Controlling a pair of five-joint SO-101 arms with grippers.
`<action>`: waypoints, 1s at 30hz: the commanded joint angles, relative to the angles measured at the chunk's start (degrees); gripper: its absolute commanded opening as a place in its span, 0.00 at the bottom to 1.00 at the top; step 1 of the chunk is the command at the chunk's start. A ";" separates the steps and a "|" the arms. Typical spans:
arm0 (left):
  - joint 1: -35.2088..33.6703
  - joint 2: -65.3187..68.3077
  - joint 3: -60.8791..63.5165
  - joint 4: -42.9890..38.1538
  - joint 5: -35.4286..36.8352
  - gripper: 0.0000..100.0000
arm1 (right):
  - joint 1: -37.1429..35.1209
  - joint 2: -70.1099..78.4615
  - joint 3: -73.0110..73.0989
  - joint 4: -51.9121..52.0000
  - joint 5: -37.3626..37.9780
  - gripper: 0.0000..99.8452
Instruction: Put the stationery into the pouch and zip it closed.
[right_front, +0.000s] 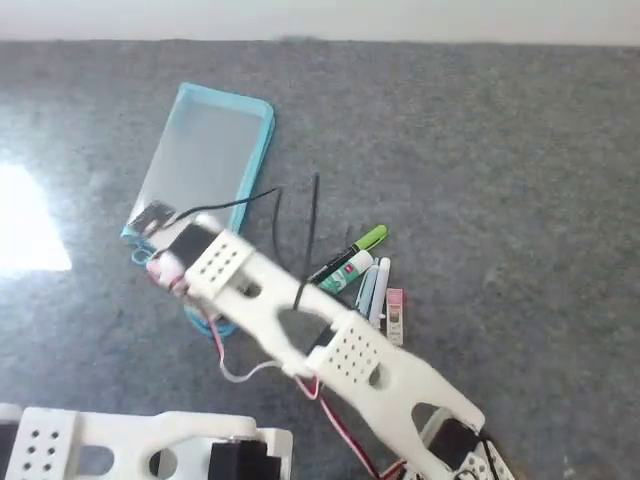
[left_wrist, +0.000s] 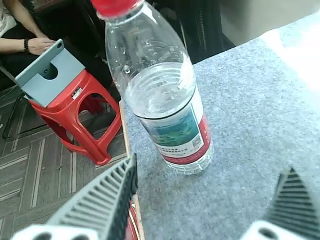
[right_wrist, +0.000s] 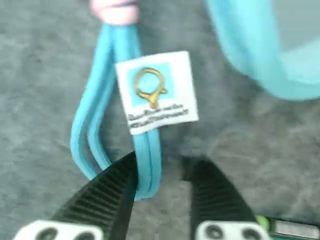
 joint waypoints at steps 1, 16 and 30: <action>2.46 -0.18 0.66 0.18 -0.62 0.41 | 5.23 0.31 0.53 4.44 3.60 0.01; 27.43 -0.09 7.08 13.89 -0.09 0.41 | 27.82 -35.03 11.69 4.88 12.66 0.01; 57.76 0.18 3.56 22.42 7.65 0.41 | 35.82 -81.10 68.92 0.40 26.90 0.01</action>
